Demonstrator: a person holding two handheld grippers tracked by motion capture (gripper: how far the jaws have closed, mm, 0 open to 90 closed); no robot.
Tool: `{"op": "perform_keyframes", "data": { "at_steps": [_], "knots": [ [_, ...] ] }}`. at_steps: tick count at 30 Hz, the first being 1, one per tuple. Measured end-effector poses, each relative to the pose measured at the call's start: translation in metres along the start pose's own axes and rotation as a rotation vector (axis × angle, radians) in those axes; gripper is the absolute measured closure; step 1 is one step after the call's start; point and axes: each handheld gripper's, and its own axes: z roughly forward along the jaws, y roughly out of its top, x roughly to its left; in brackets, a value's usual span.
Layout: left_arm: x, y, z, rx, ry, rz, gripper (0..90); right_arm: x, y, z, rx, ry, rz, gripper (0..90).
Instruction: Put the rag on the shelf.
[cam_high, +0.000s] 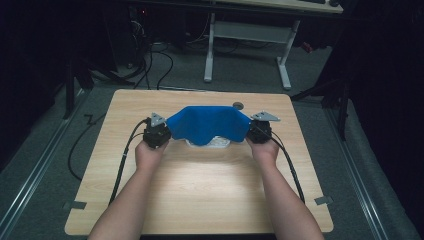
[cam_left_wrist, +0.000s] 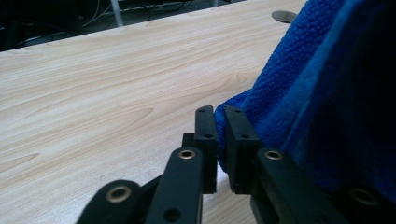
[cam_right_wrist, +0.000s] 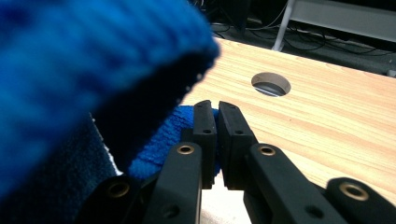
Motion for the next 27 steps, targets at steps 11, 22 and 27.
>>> {"op": "perform_keyframes", "data": {
  "at_steps": [11,22,27],
  "knots": [
    [0.005,0.000,-0.007,-0.015,0.034,-0.043,69.8,-0.005,0.003,-0.009,-0.008,-0.004,0.010,76.6],
    [0.012,-0.001,-0.019,-0.035,0.078,-0.049,55.8,-0.010,0.006,-0.016,-0.015,-0.027,0.025,64.6],
    [0.014,-0.001,-0.025,-0.039,0.086,-0.046,53.4,-0.013,0.006,-0.022,-0.036,-0.042,0.024,63.7]
  ]
}}
